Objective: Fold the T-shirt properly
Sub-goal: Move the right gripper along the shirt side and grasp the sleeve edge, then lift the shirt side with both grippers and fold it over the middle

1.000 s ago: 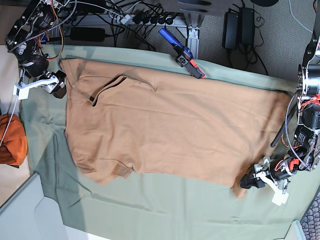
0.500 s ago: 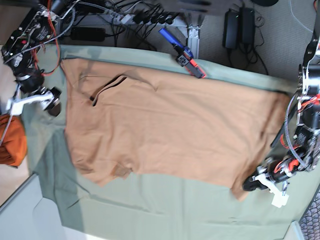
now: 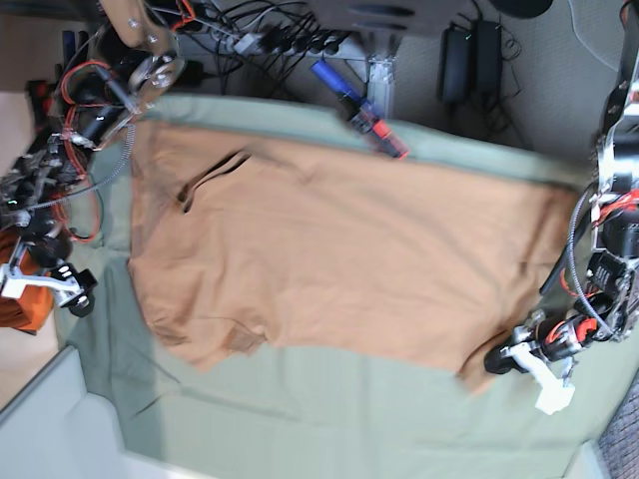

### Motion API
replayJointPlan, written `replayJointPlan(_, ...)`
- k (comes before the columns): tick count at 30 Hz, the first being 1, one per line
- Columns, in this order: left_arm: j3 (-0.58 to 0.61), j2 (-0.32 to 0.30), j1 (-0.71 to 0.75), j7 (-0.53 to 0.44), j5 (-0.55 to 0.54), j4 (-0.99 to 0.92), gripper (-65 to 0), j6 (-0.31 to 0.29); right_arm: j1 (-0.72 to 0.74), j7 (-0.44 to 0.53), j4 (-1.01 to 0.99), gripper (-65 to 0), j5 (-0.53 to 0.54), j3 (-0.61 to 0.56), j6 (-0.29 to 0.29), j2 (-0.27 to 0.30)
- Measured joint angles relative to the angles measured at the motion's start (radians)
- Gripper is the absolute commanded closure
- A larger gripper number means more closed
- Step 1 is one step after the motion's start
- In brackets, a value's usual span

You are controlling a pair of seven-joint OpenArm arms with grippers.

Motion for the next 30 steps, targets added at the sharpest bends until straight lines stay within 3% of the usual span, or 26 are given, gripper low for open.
replayJointPlan(5, 0.000, -0.008, 0.016, 0.008, -0.001, 0.000, 0.0, 0.000, 0.114, 0.166, -0.315, -39.9, -0.170, -0.099, 0.000, 0.050)
replayJointPlan(8, 0.000, -0.007, 0.023, 0.010, -0.001, 0.000, 0.0, 0.000, 0.128, 0.201, -0.417, -39.9, -0.178, -0.204, 0.000, 0.055)
replayJointPlan(17, 0.000, -0.008, 0.023, 0.011, -0.012, 0.000, 0.0, 0.000, 0.138, 0.213, -0.400, -39.9, -0.160, -0.435, 0.000, 0.017)
replayJointPlan(25, 0.000, -0.008, 0.031, 0.011, -0.013, 0.000, 0.0, 0.000, 0.138, 0.211, -0.360, -39.9, -0.160, -0.442, 0.000, -0.045)
replayJointPlan(30, 0.000, -0.009, 0.031, 0.010, -0.014, 0.000, 0.0, 0.000, 0.138, 0.210, -0.354, -39.8, -0.184, -0.443, 0.000, -0.041)
